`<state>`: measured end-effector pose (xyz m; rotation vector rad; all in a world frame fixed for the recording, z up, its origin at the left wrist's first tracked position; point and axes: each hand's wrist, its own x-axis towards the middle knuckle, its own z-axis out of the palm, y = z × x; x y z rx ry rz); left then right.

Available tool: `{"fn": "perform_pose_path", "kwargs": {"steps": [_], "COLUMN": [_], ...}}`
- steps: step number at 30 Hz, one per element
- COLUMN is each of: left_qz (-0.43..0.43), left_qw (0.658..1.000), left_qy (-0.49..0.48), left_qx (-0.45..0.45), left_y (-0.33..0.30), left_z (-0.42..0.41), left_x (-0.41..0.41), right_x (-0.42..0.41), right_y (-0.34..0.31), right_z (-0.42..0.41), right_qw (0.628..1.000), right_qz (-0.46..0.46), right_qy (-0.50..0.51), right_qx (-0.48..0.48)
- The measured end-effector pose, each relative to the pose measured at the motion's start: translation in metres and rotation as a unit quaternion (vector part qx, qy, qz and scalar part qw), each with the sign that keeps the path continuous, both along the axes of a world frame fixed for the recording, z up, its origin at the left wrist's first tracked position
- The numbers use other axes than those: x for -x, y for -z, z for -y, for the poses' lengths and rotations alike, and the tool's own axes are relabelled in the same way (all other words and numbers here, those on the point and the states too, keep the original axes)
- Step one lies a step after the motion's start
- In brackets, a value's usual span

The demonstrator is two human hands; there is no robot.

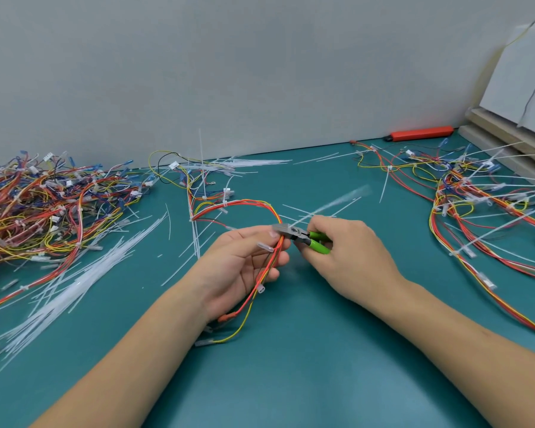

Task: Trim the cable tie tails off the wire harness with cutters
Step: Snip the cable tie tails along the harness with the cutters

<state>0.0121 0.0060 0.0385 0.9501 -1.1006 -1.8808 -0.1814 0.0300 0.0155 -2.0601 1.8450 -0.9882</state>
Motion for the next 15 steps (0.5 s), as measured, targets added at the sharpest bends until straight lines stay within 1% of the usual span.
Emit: {"fn": "perform_pose_path", "kwargs": {"steps": [4,9,15], "left_qz": [0.012,0.007,0.012], "left_qw": [1.0,1.0,1.0], "left_qy": [-0.001,0.0,-0.001], "left_qx": [0.002,0.0,-0.004], "left_y": [0.0006,-0.0006,-0.0022], "left_z": [0.0002,-0.0009,-0.0007], "left_x": [0.0008,0.0005,0.0014], "right_x": [-0.0012,0.0008,0.0004], "right_y": [-0.0006,-0.0026,-0.0074], "right_z": [-0.0023,-0.0035,-0.006], "right_qw": [1.0,1.0,1.0], "right_qz": [-0.01,-0.019,-0.017], "right_qy": [0.026,-0.014,-0.015], "right_qx": [-0.004,-0.003,-0.012]}}
